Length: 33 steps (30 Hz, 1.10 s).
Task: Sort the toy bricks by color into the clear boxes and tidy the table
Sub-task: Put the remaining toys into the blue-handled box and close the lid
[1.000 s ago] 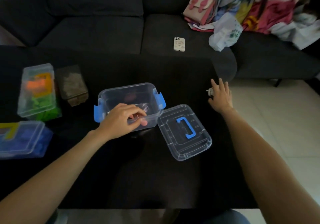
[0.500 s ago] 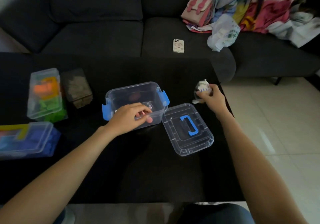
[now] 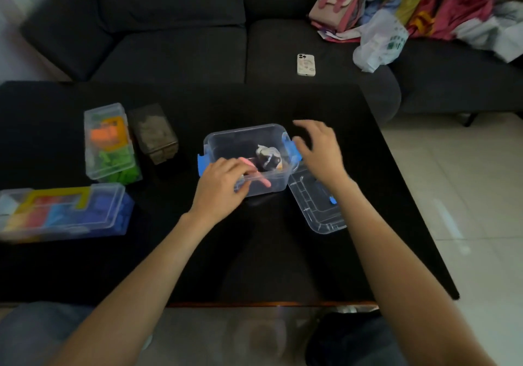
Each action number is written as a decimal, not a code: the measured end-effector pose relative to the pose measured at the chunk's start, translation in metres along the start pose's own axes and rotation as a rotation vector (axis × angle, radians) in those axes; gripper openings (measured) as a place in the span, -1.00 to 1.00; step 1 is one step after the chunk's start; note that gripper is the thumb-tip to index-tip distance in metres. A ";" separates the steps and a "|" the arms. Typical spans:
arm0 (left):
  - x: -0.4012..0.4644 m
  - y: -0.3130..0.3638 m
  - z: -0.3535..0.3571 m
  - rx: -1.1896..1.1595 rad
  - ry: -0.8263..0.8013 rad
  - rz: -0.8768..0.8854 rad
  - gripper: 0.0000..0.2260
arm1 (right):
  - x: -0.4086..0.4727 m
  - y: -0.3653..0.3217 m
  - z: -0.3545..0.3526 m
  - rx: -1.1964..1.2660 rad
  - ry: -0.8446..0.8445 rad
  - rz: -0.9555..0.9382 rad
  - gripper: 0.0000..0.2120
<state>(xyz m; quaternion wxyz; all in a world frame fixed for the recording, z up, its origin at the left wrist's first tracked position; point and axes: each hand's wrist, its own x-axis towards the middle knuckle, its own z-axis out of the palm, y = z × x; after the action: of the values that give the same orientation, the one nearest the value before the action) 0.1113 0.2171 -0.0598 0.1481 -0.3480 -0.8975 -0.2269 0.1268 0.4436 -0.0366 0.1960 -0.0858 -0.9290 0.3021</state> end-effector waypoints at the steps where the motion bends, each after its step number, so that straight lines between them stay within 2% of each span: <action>1: -0.004 0.010 0.004 -0.045 0.027 0.003 -0.77 | -0.016 0.011 -0.005 -0.020 0.080 0.071 -0.64; 3: -0.011 0.031 0.016 -0.145 -0.001 0.031 -0.77 | -0.049 0.034 -0.008 -0.139 0.100 0.207 -0.60; 4: -0.014 0.043 0.029 -0.180 -0.055 0.058 -0.76 | -0.070 0.046 -0.008 -0.204 0.023 0.266 -0.54; 7: -0.013 0.059 0.059 -0.199 -0.161 0.087 -0.72 | -0.108 0.059 0.008 -0.391 -0.288 0.223 -0.39; 9: -0.009 0.072 0.076 -0.232 -0.227 0.057 -0.67 | -0.126 0.066 0.011 -0.473 -0.345 0.176 -0.43; 13: -0.004 0.087 0.093 -0.225 -0.293 -0.091 -0.46 | -0.141 0.075 -0.005 -0.446 -0.240 0.182 -0.68; 15: -0.001 0.090 0.099 -0.272 -0.369 -0.258 -0.38 | -0.148 0.078 -0.022 -0.371 -0.148 0.169 -0.79; 16: 0.002 0.094 0.100 -0.358 -0.414 -0.373 -0.36 | -0.152 0.079 -0.031 -0.307 -0.101 0.178 -0.82; 18: 0.007 0.103 0.093 -0.691 -0.457 -0.617 -0.34 | -0.162 0.077 -0.044 -0.158 -0.032 0.229 -0.85; 20: 0.015 0.116 0.075 -1.041 -0.430 -0.742 -0.37 | -0.167 0.076 -0.053 0.014 0.013 0.256 -0.85; 21: 0.018 0.122 0.064 -1.157 -0.399 -0.726 -0.39 | -0.168 0.073 -0.058 0.083 0.026 0.219 -0.84; 23: 0.020 0.125 0.036 -1.240 -0.290 -0.623 -0.51 | -0.164 0.065 -0.066 0.151 0.015 0.098 -0.85; 25: 0.024 0.115 0.011 -1.209 -0.169 -0.592 -0.63 | -0.149 0.052 -0.074 0.111 -0.020 -0.011 -0.83; 29: 0.020 0.056 -0.025 -1.077 0.135 -0.759 -0.56 | -0.098 0.020 -0.065 -0.014 -0.080 -0.161 -0.75; 33: 0.012 -0.006 -0.028 -0.697 0.162 -0.748 -0.56 | -0.051 -0.004 -0.032 0.039 -0.200 -0.111 -0.77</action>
<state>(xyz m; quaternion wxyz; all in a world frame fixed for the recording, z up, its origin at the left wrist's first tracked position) 0.1016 0.2059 -0.0327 0.0013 -0.0133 -0.8171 -0.5763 0.1863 0.4426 -0.0264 0.1203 0.0001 -0.9412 0.3157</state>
